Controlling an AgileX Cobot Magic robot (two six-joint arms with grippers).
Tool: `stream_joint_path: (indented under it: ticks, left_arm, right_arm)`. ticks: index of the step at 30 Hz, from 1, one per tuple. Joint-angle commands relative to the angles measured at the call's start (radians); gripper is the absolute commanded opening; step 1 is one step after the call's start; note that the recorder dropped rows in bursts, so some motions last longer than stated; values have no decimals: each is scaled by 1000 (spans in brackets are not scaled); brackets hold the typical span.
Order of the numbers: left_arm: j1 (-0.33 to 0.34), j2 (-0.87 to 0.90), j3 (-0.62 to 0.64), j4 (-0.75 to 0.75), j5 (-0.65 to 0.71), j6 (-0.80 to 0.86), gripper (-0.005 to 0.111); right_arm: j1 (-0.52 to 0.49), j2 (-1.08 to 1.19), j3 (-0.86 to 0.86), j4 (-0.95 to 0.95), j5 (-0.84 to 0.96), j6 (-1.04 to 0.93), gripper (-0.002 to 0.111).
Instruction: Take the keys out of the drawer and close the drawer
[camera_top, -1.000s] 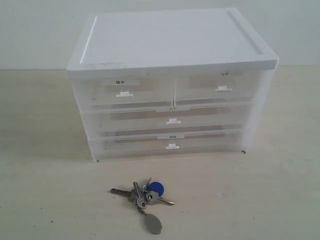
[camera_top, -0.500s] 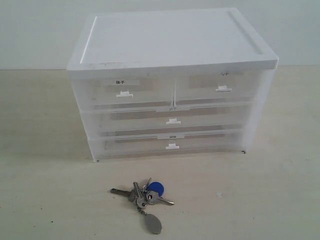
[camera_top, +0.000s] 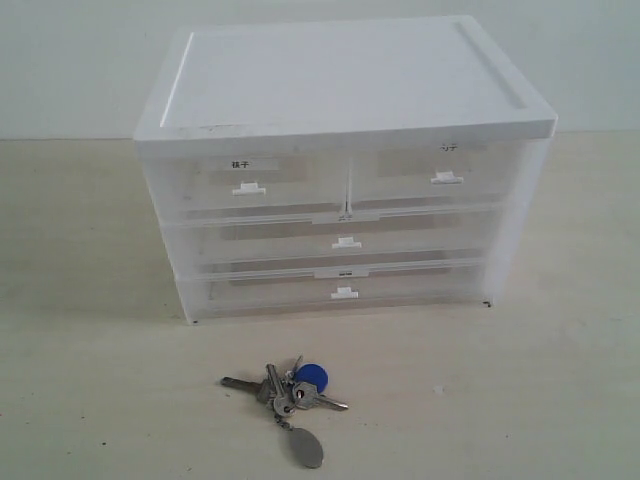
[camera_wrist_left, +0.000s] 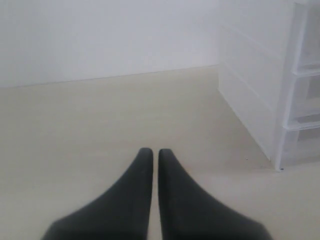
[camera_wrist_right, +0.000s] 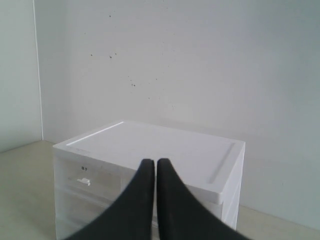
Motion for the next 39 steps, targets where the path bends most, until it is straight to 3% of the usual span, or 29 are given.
stream_joint_path:
  ticks: [1,28,31,34,36,39]
  left_arm:
    - [20,-2,4,4,-1,5,5]
    - [20,-2,4,4,-1,5,5]
    - [20,-2,4,4,-1,5,5]
    - [20,-2,4,4,-1,5,5]
    - [20,-2,4,4,-1,5,5]
    - [20,-2,4,4,-1,5,5]
  right_arm:
    - [2,-6,0,-4,-8,2,0]
    - [2,-6,0,-4,-10,2,0]
    - [0,-6,0,30,-8,-10,0]
    - [-8,-6,0,172,-27,-149,0]
    - [-75,-6,35,278,-155,-264,0]
    - [-273,-6,140,479,-406,-362,0]
